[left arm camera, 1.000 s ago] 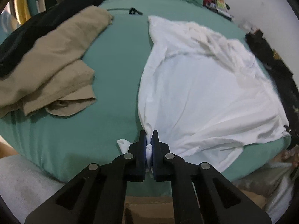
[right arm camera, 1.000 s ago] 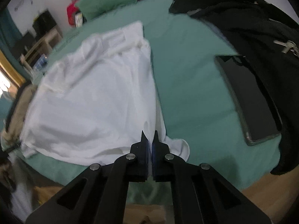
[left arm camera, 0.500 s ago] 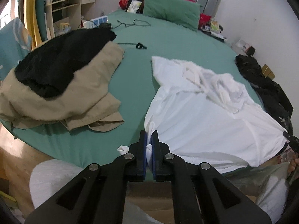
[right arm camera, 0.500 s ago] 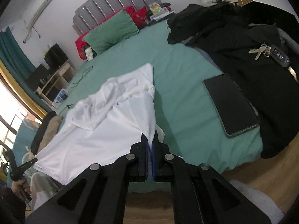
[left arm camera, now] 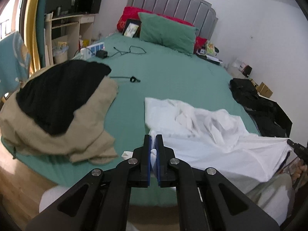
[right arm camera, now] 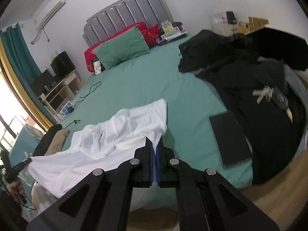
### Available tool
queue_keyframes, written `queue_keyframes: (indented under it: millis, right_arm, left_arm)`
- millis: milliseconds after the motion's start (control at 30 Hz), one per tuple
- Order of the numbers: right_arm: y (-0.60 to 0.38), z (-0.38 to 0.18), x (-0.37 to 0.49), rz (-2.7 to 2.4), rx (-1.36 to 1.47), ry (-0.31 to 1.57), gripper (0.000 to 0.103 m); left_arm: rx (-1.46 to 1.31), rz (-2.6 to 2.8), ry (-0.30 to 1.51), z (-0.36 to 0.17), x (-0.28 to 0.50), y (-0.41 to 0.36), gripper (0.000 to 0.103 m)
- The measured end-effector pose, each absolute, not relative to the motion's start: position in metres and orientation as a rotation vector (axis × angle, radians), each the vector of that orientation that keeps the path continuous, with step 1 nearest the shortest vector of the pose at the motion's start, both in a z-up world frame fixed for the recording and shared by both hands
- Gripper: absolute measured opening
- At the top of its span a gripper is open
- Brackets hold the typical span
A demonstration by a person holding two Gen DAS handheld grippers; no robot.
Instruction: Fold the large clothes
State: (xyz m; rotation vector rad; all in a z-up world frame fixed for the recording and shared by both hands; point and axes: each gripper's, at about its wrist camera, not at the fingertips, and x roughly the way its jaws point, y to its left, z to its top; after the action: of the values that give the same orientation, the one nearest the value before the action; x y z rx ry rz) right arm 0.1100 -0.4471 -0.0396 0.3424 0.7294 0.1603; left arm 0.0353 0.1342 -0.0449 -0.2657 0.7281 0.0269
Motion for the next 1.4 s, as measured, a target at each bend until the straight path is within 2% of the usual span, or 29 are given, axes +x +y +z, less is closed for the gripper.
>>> queue_keyframes:
  millis: [300,633,967,1167,1200,1267,1300,1333,1400]
  right_arm:
    - [-0.442,-0.030,0.184,0.156,0.340,0.670,0.003]
    - [-0.448,-0.049,0.280,0.176,0.341,0.713,0.003]
    - [-0.439,-0.115,0.391,0.145,0.275,0.853,0.003]
    - [-0.417,-0.162,0.429,0.127,0.167,0.938,0.005]
    - [-0.413,-0.165,0.430,0.125,0.149,0.943,0.007]
    - [-0.407,-0.170,0.432,0.108,0.103,0.959,0.013]
    - [-0.405,-0.170,0.430,0.089,0.069,0.958,0.017]
    - [-0.403,-0.169,0.428,0.079,0.046,0.954,0.022]
    - [-0.400,-0.163,0.420,0.037,-0.042,0.939,0.048]
  left_arm:
    - [-0.244,0.024,0.675,-0.035,0.096,0.139,0.005]
    - [-0.250,0.022,0.675,-0.047,0.177,0.147,0.005]
    - [-0.239,0.032,0.810,-0.105,0.284,0.151,0.005]
    - [-0.310,0.061,0.917,-0.152,0.331,0.159,0.007]
    - [-0.340,0.059,0.939,-0.161,0.336,0.160,0.014]
    - [-0.399,0.075,0.980,-0.175,0.343,0.165,0.039]
    - [-0.415,0.091,0.977,-0.177,0.341,0.167,0.059]
    - [-0.427,0.112,0.957,-0.177,0.338,0.169,0.064]
    - [-0.421,0.143,0.911,-0.170,0.329,0.170,0.064]
